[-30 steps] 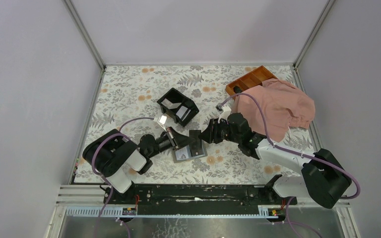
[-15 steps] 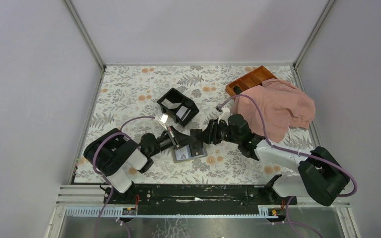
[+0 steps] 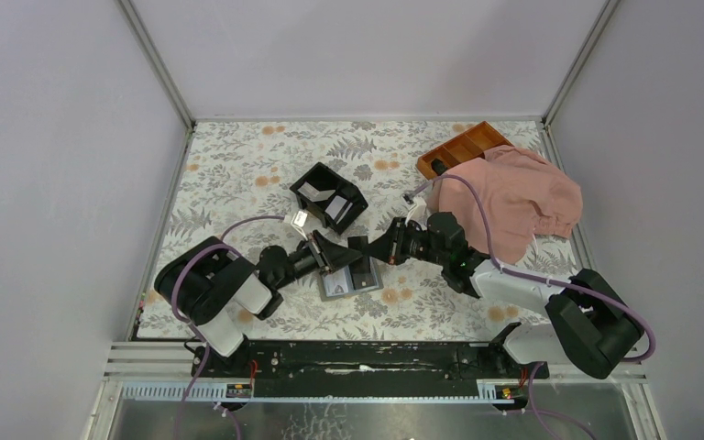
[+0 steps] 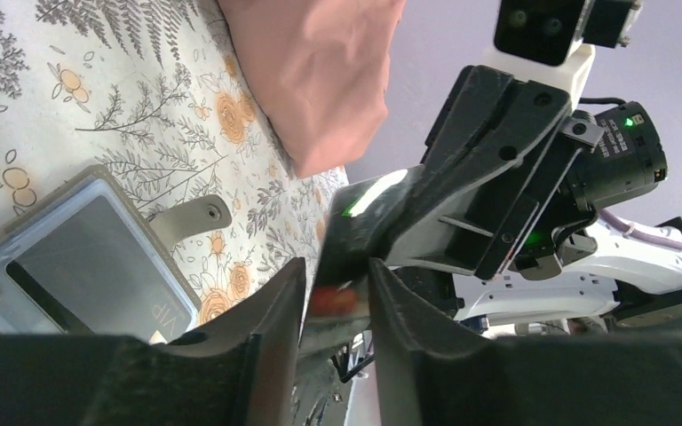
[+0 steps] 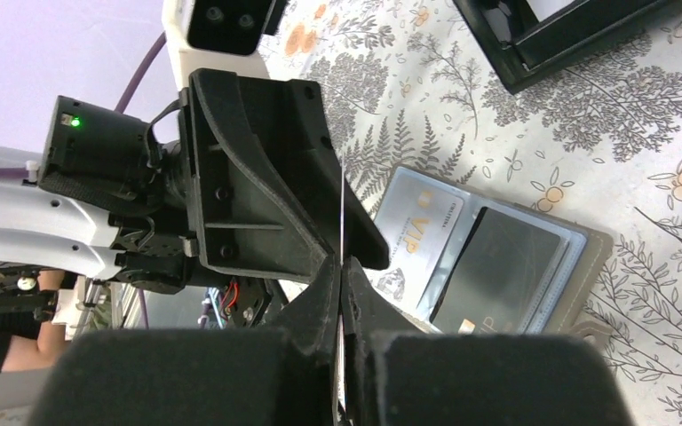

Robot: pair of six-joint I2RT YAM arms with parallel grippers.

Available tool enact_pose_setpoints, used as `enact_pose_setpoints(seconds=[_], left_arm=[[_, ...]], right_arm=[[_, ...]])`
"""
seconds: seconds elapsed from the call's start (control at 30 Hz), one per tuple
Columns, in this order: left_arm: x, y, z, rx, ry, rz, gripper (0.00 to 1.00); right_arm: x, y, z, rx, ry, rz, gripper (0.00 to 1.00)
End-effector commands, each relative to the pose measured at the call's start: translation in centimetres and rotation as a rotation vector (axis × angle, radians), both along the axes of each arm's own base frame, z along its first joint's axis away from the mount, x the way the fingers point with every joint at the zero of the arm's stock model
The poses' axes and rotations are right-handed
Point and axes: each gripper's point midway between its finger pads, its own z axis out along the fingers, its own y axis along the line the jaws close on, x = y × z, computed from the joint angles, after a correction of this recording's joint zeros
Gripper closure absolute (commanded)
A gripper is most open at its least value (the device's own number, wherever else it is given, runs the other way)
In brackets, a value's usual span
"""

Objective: Put the credit cards into the card holder
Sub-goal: Pick up the credit card from the storage box.

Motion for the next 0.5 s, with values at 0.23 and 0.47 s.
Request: enact_pose_setpoints(seconds=[0.23,0.47], left_arm=[[0.4,1.9,1.4,-0.035,-0.044,0.069,0.47],[1.6,4.0,-0.4,0.106,-0.015,0.183,0.44]], right_arm=[[-0.8,0.6,2.4,0.043,-0.046,0.052,1.0],[0.1,-0.4,2.1,-0.049,-0.063,-0.006,1.0]])
